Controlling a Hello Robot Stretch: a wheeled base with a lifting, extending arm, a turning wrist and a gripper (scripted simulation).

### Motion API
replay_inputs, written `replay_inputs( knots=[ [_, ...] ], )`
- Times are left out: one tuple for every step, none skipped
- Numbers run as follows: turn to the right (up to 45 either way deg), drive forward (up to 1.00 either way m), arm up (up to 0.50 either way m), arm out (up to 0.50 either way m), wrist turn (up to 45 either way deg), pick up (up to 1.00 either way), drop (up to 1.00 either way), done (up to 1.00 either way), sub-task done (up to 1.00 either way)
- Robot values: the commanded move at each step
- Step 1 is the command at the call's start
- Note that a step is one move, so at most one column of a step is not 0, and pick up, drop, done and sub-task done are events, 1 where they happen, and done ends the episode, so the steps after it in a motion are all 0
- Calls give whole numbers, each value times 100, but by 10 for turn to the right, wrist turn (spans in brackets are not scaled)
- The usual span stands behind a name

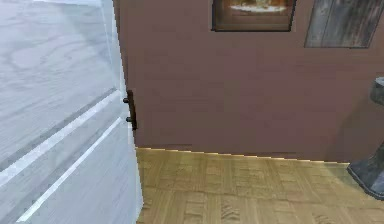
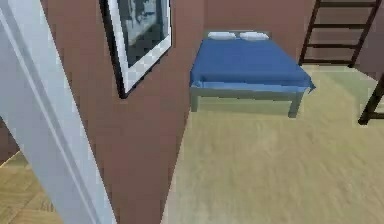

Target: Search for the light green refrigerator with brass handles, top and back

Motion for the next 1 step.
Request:
replay_inputs(
  knots=[
    [0,45,0,0,0,0,0,0,0]
  ],
)
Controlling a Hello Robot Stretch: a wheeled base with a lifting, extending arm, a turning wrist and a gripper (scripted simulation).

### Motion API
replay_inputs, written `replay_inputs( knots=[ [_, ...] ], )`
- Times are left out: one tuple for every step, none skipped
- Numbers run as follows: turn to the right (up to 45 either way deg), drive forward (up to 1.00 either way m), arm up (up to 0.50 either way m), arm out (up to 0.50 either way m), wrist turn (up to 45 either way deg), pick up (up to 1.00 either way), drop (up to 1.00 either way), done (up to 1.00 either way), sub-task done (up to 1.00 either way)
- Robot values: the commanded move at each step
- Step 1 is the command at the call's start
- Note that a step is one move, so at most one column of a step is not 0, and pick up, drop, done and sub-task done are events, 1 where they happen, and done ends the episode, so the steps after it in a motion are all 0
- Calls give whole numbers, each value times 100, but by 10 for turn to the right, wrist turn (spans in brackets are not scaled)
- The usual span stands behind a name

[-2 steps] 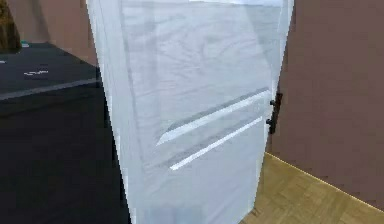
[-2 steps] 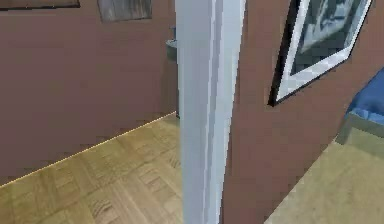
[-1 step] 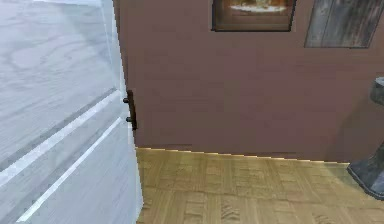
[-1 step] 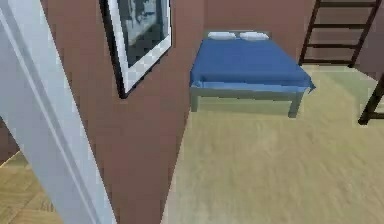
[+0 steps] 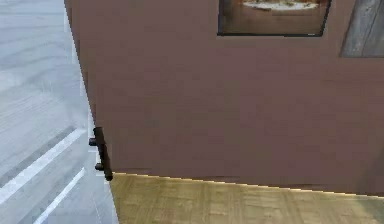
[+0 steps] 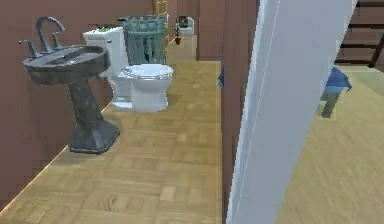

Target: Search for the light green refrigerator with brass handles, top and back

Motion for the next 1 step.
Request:
replay_inputs(
  knots=[
    [450,0,0,0,0,0,0,0,0]
  ],
)
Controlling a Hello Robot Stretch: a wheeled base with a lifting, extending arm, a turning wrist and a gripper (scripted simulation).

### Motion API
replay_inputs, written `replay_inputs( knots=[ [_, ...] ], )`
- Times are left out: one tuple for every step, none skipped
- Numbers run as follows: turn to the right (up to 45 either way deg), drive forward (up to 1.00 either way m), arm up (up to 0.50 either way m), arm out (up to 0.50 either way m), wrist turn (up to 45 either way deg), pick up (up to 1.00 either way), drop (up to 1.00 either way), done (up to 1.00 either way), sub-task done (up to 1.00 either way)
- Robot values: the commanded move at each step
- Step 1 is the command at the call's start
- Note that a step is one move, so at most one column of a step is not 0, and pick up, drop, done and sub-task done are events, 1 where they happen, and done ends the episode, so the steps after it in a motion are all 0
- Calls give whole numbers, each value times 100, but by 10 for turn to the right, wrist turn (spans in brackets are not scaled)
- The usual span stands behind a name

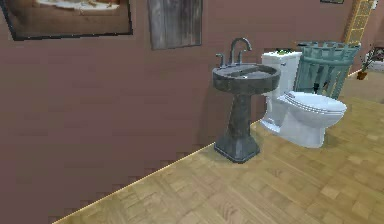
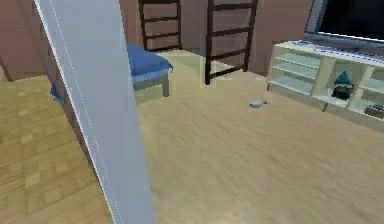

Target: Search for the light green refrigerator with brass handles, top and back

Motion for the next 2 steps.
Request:
replay_inputs(
  knots=[
    [270,0,0,0,0,0,0,0,0],
    [0,25,0,0,0,0,0,0,0]
  ],
)
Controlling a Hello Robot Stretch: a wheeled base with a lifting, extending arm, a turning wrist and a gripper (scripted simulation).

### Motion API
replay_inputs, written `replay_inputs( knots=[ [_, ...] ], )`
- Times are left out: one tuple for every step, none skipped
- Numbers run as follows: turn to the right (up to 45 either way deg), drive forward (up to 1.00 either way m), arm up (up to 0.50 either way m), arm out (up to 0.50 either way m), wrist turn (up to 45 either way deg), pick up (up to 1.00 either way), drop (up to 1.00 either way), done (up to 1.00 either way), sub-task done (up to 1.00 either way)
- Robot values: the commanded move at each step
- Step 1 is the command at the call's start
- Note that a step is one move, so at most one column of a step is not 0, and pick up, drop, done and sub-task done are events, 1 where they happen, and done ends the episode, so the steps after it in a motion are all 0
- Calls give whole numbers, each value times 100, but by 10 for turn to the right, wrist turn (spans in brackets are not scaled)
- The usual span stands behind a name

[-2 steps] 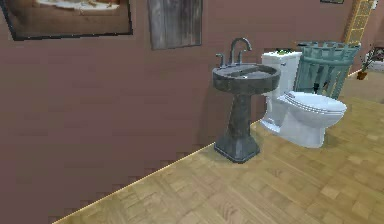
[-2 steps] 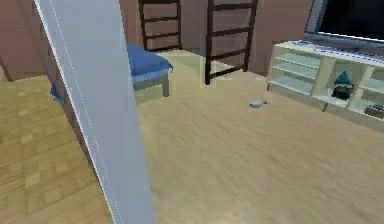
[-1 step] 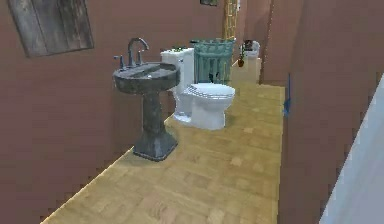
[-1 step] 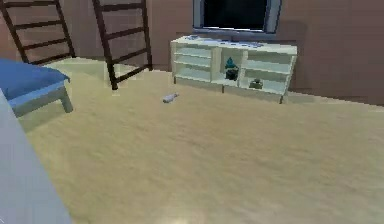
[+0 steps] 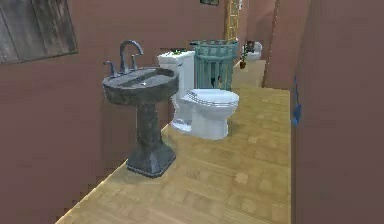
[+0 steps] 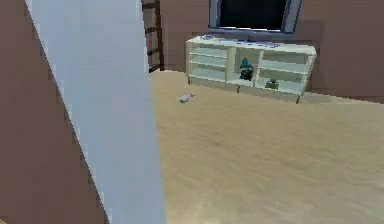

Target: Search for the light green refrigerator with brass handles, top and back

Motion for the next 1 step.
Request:
replay_inputs(
  knots=[
    [180,0,0,0,0,0,0,0,0]
  ],
)
